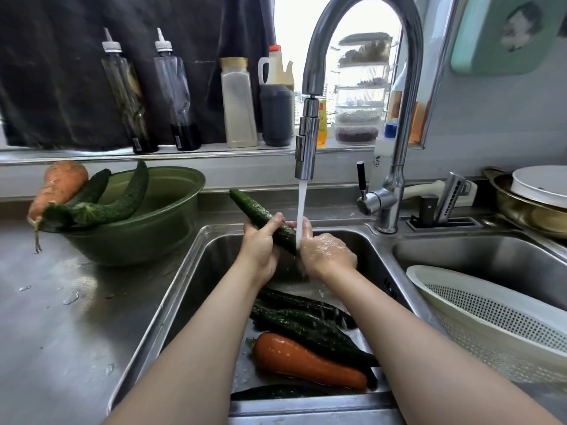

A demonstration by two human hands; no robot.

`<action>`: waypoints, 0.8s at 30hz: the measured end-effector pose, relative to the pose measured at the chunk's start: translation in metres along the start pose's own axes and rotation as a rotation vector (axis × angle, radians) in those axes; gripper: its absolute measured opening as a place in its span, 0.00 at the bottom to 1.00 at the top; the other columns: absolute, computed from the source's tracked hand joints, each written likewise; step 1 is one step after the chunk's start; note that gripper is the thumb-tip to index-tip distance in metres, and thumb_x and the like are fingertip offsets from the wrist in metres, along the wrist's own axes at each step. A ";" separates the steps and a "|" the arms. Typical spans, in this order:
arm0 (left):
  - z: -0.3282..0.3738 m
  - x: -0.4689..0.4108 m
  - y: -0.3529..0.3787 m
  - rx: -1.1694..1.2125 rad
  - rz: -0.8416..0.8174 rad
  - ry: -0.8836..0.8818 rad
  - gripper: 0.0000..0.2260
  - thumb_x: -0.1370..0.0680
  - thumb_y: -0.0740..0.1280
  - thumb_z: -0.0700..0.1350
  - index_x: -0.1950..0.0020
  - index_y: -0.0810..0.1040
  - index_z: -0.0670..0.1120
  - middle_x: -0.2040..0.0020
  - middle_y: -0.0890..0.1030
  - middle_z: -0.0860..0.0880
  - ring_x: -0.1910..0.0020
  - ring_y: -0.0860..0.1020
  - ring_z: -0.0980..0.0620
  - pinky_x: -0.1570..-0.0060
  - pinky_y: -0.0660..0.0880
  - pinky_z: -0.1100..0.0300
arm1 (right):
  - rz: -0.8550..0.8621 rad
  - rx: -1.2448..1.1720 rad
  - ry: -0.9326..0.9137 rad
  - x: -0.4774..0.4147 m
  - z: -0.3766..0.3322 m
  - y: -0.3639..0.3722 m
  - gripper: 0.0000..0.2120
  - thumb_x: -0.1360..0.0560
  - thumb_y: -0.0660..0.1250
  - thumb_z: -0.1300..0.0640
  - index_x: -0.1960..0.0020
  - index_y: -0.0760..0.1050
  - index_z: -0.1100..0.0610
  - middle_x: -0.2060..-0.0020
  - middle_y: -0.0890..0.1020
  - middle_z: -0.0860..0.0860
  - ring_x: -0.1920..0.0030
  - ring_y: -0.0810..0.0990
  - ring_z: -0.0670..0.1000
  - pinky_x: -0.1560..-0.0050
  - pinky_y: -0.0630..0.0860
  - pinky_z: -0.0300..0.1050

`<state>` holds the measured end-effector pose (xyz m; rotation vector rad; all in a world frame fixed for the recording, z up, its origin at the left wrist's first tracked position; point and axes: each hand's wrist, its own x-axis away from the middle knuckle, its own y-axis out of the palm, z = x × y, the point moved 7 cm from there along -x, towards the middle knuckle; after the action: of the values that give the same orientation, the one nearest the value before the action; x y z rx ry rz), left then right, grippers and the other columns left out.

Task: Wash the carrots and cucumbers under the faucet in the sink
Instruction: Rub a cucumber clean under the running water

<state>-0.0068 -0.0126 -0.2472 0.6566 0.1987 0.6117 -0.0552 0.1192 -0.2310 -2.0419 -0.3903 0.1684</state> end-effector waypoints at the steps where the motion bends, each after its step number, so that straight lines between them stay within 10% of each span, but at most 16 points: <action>1: 0.000 0.001 0.002 0.011 -0.001 0.006 0.22 0.18 0.66 0.35 0.26 0.63 0.39 0.52 0.78 0.42 0.62 0.85 0.51 0.59 0.83 0.55 | -0.009 -0.024 0.062 -0.001 0.004 0.001 0.41 0.19 0.39 0.31 0.32 0.78 0.58 0.42 0.82 0.58 0.40 0.80 0.59 0.45 0.72 0.52; 8: 0.007 0.001 0.004 0.019 0.049 0.113 0.21 0.20 0.68 0.32 0.32 0.65 0.46 0.48 0.78 0.44 0.59 0.84 0.49 0.45 0.82 0.46 | -0.085 -0.037 0.100 -0.008 0.009 0.007 0.50 0.23 0.33 0.26 0.34 0.79 0.59 0.40 0.82 0.58 0.38 0.79 0.59 0.45 0.71 0.52; 17: 0.014 -0.009 -0.035 0.078 0.294 0.107 0.26 0.20 0.71 0.36 0.26 0.64 0.41 0.42 0.80 0.40 0.61 0.86 0.48 0.44 0.81 0.38 | -0.146 -0.206 -0.485 0.006 -0.023 0.022 0.26 0.17 0.64 0.49 0.21 0.63 0.50 0.33 0.77 0.56 0.33 0.76 0.58 0.32 0.72 0.50; 24: 0.007 -0.007 -0.031 -0.013 0.171 -0.023 0.12 0.18 0.69 0.47 0.40 0.78 0.40 0.37 0.82 0.38 0.41 0.84 0.42 0.35 0.78 0.42 | -0.016 0.008 -0.528 0.017 -0.035 0.012 0.23 0.16 0.56 0.40 0.28 0.68 0.53 0.39 0.81 0.57 0.38 0.80 0.59 0.43 0.74 0.52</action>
<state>0.0046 -0.0394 -0.2609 0.6717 0.1175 0.7691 -0.0265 0.0908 -0.2238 -1.9676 -0.7278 0.7044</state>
